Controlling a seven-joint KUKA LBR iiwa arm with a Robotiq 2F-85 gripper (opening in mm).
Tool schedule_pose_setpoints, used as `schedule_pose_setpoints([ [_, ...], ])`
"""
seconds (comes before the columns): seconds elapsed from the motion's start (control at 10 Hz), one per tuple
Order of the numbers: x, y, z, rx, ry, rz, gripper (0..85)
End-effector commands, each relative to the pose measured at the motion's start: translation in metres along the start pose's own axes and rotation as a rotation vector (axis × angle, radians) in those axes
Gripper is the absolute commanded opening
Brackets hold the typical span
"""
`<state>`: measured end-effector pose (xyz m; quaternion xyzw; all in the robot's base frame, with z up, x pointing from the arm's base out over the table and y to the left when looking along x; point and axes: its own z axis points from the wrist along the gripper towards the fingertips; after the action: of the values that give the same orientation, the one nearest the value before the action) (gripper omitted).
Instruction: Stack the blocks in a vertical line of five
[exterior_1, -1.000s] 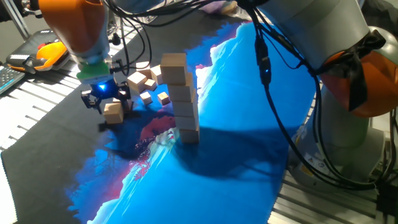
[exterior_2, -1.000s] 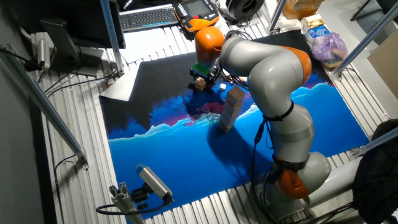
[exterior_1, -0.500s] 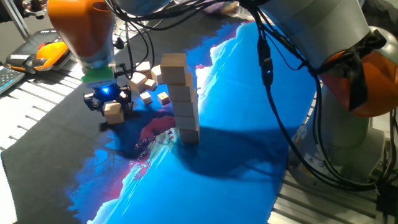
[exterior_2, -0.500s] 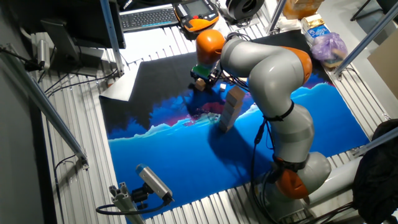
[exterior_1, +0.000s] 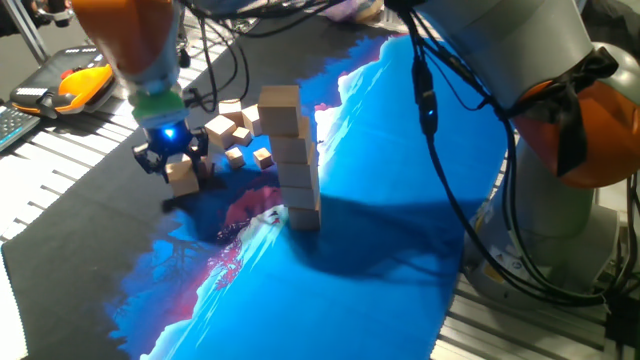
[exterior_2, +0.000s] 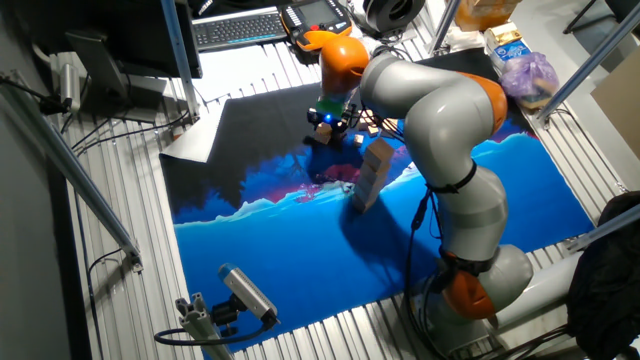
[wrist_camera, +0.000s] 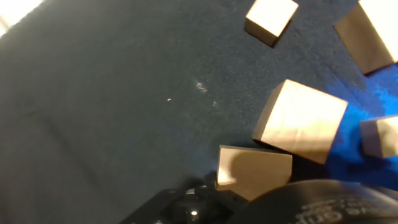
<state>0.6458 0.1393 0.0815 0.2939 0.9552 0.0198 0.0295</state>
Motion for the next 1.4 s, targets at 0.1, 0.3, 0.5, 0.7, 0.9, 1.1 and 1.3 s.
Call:
schedule_pose_setpoints([
  [0.1,0.016,0.004,-0.010,0.012,0.016,-0.079,0.0],
  [0.3,0.029,0.006,-0.011,0.027,0.026,-0.209,0.0],
  [0.5,0.032,0.005,-0.012,0.032,0.062,-0.356,0.0],
  [0.7,0.034,0.001,-0.012,0.020,0.091,-0.445,0.0],
  [0.9,0.040,0.001,-0.011,0.050,0.053,-0.484,0.0],
  [1.1,0.043,-0.002,-0.009,0.055,0.035,-0.519,0.0],
  [1.3,0.044,-0.004,-0.007,0.075,0.041,-0.547,0.0],
])
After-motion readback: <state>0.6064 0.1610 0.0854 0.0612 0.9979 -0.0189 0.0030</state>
